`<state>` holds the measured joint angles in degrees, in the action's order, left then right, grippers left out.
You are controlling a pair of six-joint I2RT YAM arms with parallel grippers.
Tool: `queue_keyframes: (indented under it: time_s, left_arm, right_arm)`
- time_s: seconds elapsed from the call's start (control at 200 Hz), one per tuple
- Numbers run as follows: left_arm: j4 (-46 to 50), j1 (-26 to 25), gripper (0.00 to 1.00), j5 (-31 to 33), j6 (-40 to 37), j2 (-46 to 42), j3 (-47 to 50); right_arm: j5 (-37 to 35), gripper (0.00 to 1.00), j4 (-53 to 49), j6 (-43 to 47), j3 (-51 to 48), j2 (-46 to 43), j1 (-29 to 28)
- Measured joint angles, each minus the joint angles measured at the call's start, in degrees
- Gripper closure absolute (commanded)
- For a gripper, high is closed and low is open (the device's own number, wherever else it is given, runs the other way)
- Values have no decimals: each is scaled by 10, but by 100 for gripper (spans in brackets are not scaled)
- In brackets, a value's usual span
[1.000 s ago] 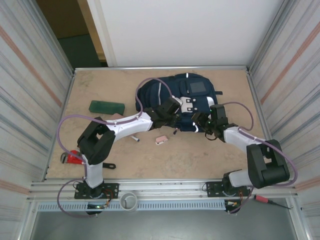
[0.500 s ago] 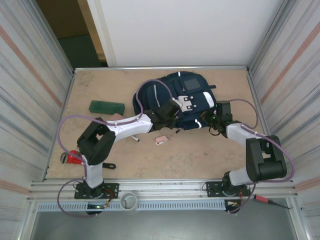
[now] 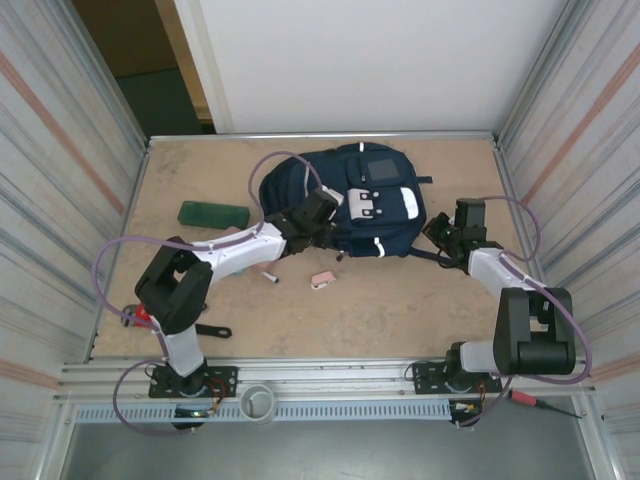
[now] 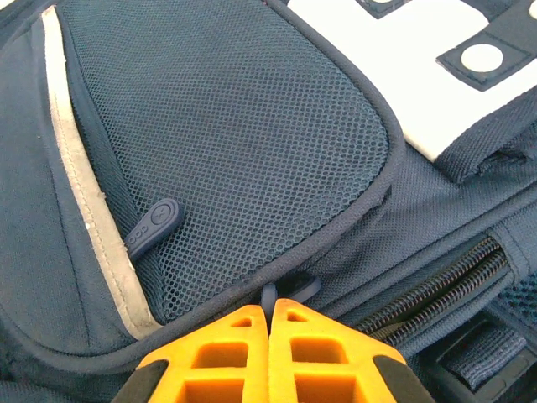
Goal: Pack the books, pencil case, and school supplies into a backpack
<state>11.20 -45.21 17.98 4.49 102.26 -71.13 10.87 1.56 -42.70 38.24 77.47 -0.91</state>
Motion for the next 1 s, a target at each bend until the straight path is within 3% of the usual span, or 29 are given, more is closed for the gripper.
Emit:
queue_keyframes:
  time_s: [0.185, 0.386, 0.636, 1.002]
  left_arm:
    - [-7, -5, 100, -14, 2, -7, 3]
    - [-8, -16, 100, -40, 5, -8, 0]
    - [-10, -18, 100, -56, 13, -25, -1]
    - [-14, -33, 100, -66, 14, -26, -1]
  right_arm:
    - [-23, 46, -54, 35, 30, -40, -123]
    - [-82, 33, -134, 89, 84, -43, -209]
    - [-87, 26, -139, 43, 102, 7, -235]
    - [-76, 33, -41, -109, 64, 58, -215]
